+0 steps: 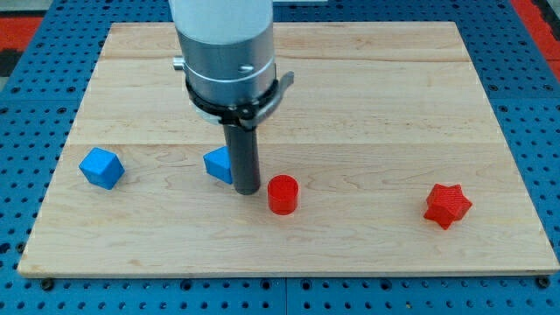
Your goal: Push the red circle into the red star
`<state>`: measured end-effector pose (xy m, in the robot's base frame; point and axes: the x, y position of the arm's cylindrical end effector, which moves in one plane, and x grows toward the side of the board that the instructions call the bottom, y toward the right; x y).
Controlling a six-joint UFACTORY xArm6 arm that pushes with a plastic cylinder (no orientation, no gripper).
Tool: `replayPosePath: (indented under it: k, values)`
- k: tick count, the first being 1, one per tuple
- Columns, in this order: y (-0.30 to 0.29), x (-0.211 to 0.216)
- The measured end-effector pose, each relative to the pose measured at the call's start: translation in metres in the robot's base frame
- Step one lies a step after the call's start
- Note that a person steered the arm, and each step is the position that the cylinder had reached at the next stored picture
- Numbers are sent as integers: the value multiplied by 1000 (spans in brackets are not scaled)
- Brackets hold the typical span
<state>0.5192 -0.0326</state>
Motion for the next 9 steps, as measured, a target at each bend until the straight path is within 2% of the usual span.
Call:
replayPosePath:
  k: [1, 2, 3, 4, 5, 6, 9]
  values:
    - [83, 9]
    - [79, 16]
    - [36, 18]
    - [68, 52]
    - [134, 44]
    - [161, 36]
    - [180, 46]
